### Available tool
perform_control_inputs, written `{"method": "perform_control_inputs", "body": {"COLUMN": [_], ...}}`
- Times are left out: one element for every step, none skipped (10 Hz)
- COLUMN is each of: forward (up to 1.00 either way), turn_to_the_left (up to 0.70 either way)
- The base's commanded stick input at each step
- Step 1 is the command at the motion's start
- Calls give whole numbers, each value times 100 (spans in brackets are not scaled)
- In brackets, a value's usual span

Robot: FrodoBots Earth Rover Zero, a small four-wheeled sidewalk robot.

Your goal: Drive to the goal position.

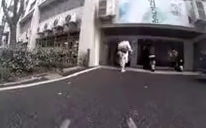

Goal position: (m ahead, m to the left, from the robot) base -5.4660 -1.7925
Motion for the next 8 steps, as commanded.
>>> {"method": "perform_control_inputs", "body": {"forward": [62, 62, 62, 62, 62, 62, 62, 62], "turn_to_the_left": [-13, -12, -11, -10, -10, -9, -9, -8]}}
